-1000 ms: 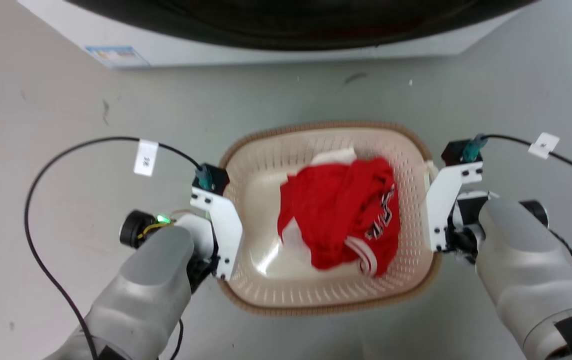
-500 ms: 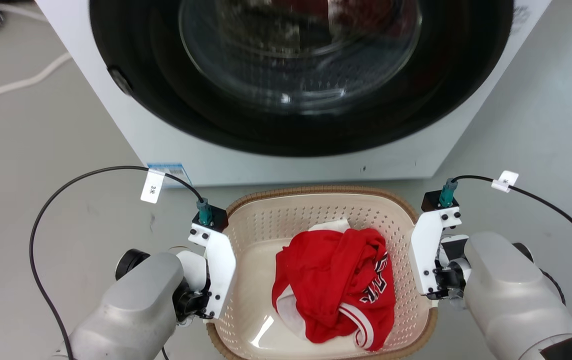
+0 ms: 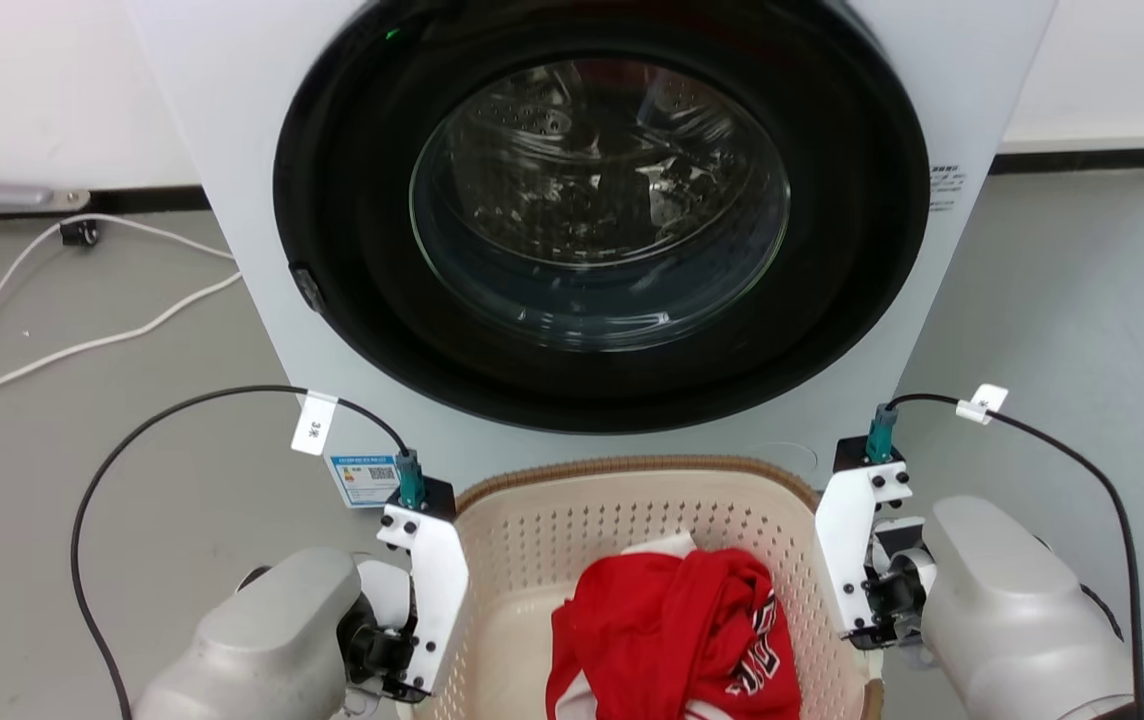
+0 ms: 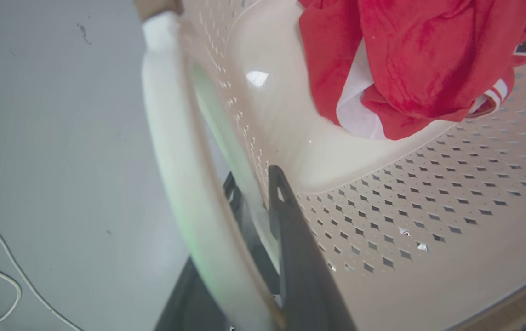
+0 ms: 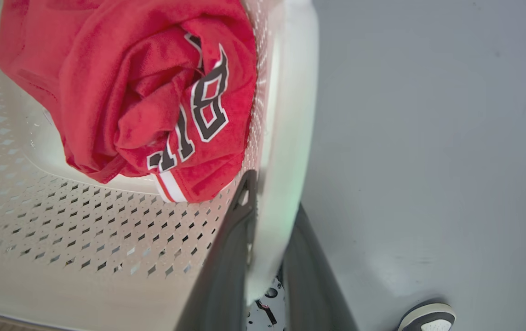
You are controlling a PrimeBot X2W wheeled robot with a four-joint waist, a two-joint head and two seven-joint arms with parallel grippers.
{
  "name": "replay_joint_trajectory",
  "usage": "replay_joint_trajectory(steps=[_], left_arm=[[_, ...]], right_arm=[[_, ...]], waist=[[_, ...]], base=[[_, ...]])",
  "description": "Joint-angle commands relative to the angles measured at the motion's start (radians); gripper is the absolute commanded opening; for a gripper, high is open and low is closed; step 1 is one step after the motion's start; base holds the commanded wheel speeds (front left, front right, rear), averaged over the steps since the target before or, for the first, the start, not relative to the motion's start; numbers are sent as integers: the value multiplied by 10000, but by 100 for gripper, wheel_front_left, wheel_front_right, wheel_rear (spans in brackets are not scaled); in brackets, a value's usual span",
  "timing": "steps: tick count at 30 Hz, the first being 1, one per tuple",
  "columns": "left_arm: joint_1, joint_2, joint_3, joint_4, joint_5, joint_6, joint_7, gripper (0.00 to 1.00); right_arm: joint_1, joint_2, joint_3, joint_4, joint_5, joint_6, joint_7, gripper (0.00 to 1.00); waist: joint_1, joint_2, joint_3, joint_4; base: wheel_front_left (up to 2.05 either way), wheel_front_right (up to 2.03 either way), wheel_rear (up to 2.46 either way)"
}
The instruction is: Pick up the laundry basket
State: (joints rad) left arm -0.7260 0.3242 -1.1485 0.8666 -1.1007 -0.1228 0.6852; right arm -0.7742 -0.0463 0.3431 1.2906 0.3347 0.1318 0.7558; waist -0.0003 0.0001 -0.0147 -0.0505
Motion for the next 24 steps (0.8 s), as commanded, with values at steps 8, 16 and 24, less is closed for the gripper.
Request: replay_joint_trajectory(steps=[8,16,24], left_arm=[[50,197,-573,-557,-682,-136,652,0],[-49,156,-833,-432,-909,-136,682,0],[-48,101,-973,-230,-971,-136,289,0]], right_arm=[[183,-68,277,-149,209,-19,392,0],[166,-64,599,-331,483,-19,578,0],[227,-61,805,-356,691,-14,520,0]], waist=[[3,-1,-394,-91],[3,-1,-465,-116],[3,-1,-526,-74]], base=[[0,0,0],[0,0,0],[0,0,0]])
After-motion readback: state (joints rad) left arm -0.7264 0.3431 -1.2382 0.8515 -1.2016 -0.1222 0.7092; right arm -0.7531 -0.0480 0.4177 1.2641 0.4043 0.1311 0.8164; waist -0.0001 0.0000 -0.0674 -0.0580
